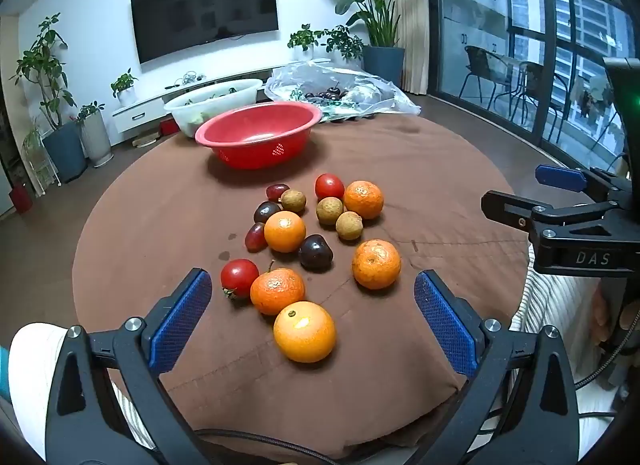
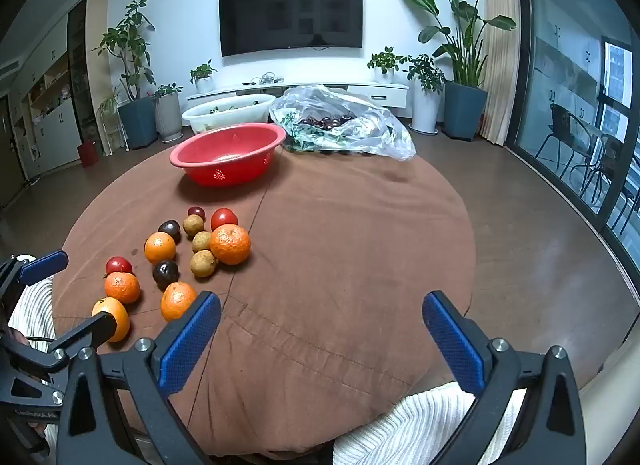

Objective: Organize fruits

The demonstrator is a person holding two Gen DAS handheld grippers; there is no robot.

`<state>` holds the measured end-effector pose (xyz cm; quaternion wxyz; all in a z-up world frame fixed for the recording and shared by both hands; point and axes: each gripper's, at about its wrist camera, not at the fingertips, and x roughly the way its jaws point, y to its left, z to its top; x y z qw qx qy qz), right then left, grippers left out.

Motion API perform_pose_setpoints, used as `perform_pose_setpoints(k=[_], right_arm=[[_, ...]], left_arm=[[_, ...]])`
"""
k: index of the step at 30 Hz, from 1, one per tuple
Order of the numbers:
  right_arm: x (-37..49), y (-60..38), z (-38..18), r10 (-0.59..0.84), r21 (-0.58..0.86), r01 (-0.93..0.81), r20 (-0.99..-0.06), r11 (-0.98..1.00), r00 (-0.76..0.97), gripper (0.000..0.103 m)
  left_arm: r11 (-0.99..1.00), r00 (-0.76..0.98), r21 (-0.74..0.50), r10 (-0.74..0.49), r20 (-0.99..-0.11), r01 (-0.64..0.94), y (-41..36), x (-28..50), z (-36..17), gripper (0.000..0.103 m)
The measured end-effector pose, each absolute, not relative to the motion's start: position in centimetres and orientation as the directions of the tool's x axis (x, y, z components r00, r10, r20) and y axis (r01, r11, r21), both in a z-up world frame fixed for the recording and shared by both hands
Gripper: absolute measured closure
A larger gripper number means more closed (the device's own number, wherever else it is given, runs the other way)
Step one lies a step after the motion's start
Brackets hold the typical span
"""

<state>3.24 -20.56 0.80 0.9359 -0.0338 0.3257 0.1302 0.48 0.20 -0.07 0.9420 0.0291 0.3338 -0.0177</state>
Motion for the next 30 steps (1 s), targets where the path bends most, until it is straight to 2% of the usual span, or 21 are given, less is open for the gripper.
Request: perform_pose_setpoints(k=[30], right_arm=[[3.21,-20.59,0.79,0.220,0.018,-0.267,-0.618,0.964,0.755,0.000]], left_arm=[[0.997,0.789,0.063,0.008,-0.614,0.038,0.76,0.09,0.02,0.000]])
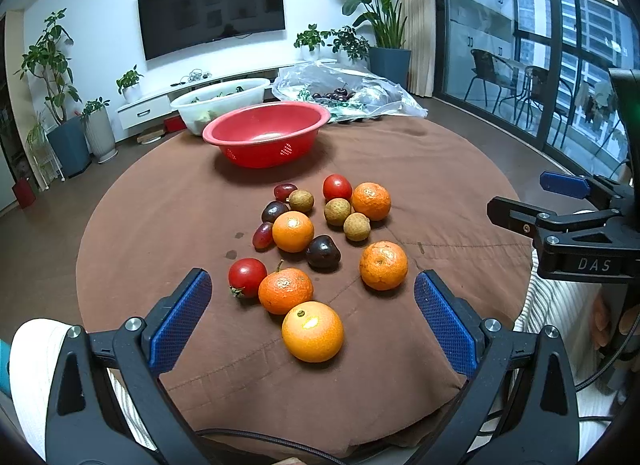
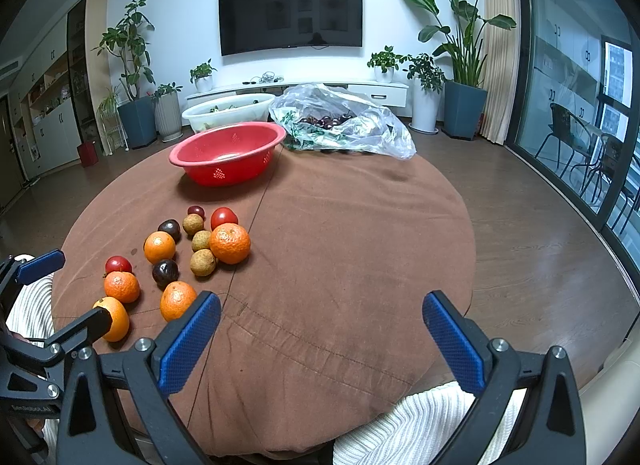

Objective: Organize fruits

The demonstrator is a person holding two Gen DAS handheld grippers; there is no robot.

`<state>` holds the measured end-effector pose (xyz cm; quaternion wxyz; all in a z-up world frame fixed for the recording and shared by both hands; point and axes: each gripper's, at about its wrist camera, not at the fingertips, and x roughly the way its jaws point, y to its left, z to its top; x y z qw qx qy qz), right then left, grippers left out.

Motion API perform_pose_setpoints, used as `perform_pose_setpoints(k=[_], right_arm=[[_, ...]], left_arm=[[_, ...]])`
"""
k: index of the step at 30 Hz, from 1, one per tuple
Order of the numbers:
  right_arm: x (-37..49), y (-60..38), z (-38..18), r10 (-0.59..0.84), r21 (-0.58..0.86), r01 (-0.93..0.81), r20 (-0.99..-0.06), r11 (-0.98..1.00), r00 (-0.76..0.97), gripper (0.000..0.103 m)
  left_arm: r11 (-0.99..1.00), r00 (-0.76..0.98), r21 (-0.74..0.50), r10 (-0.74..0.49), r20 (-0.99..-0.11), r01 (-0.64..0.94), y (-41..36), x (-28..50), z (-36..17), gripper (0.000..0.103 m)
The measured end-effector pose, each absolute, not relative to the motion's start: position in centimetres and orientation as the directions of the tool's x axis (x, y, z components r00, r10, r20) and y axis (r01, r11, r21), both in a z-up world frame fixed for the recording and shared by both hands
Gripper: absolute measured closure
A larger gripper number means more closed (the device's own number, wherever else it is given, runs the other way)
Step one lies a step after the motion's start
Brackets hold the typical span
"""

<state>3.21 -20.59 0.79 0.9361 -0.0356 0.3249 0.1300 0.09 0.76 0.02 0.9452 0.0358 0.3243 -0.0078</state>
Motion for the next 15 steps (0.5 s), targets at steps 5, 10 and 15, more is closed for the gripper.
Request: perform_pose_setpoints(k=[5,10,15], right_arm=[[3.23,-20.57,0.77,0.220,0.018,-0.266,-0.619,0.964,0.754,0.000],[3.21,-20.55,0.77,0.219,0.017,-0.266,-0.619,0.964,0.754,0.000],[3.19,-20.52,0.76,0.219,0.017,-0.266,-0.619,0.964,0.754,0.000]], left_arm=[[0.997,0.790,0.060,0.006,-0.613,0.039,0.83,0.08,0.06,0.000],[0.997,0.791,0.059,0.006,-0.612,0.039,0.83,0.11,0.08,0.000],[0.997,0.790,0.060,0.007,-0.613,0.038,0.83,0.10,0.17,0.000]])
